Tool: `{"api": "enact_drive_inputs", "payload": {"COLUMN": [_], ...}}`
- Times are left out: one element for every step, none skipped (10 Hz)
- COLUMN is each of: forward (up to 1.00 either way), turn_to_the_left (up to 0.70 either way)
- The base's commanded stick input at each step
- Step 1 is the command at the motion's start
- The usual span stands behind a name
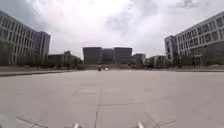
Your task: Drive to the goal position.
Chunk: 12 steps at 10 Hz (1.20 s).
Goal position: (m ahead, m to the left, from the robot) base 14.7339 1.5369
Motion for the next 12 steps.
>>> {"api": "enact_drive_inputs", "payload": {"forward": [0.7, 0.7, 0.7, 0.7, 0.7, 0.7, 0.7, 0.7, 0.7, 0.7, 0.7, 0.7], "turn_to_the_left": [0.0, 0.0, 0.0, 0.0, 0.0, 0.0, 0.0, 0.0, 0.0, 0.0, 0.0, 0.0]}}
